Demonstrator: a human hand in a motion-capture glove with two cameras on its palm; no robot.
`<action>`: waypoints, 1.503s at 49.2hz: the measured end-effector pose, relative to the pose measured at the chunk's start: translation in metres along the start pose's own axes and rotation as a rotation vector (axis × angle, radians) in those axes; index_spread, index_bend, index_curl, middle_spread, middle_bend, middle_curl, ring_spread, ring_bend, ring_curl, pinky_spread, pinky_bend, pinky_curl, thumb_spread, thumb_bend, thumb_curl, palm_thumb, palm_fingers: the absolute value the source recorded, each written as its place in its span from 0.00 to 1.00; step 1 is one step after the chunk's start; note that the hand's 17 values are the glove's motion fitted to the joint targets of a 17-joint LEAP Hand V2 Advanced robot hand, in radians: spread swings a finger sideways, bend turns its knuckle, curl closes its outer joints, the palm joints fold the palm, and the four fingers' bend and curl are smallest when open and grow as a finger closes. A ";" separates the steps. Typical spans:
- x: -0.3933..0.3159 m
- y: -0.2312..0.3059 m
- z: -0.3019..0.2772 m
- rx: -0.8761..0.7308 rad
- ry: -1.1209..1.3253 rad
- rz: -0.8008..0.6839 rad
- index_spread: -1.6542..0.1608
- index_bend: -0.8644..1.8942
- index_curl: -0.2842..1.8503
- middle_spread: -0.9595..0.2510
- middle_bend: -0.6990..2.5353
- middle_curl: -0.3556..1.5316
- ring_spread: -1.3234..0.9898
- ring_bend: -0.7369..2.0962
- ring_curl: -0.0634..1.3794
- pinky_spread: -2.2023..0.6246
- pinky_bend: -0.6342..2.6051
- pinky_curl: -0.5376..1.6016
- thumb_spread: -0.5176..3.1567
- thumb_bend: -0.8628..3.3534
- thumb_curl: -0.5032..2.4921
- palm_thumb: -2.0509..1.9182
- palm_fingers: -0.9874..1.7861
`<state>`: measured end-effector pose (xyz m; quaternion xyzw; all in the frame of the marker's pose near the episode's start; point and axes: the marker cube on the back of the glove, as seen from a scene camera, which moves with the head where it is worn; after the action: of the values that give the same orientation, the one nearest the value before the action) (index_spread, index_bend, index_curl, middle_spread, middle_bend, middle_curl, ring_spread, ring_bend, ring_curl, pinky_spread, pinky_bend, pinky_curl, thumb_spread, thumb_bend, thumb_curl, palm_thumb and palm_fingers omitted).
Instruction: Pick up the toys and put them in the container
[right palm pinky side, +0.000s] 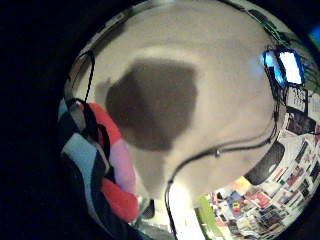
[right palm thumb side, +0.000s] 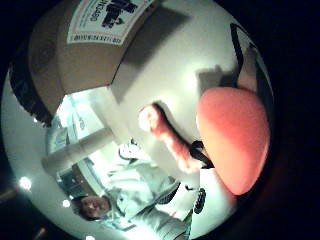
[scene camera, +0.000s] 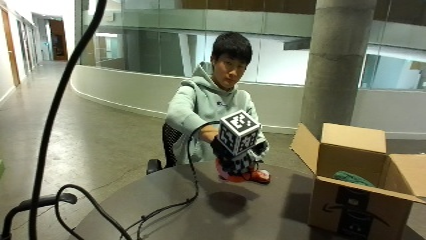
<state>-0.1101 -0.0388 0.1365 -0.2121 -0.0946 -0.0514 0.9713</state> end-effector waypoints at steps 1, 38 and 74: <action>-0.003 0.006 -0.004 -0.004 0.005 -0.001 0.70 0.50 0.34 0.56 0.49 0.51 0.40 0.71 0.53 0.64 0.57 0.52 0.28 0.24 0.44 0.71 0.73; -0.177 0.050 -0.244 0.837 -0.053 -0.223 0.67 0.53 0.53 0.54 0.53 0.65 0.41 0.78 0.56 0.64 0.62 0.57 0.22 0.22 0.51 0.70 0.66; -0.231 -0.066 -0.183 0.409 -0.285 -0.213 0.76 0.33 0.40 0.79 0.25 0.47 0.55 0.35 0.27 0.77 0.46 0.45 0.40 0.19 0.38 0.53 0.18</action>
<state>-0.3151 -0.1622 -0.0476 -0.0056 -0.2604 -0.1026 0.9600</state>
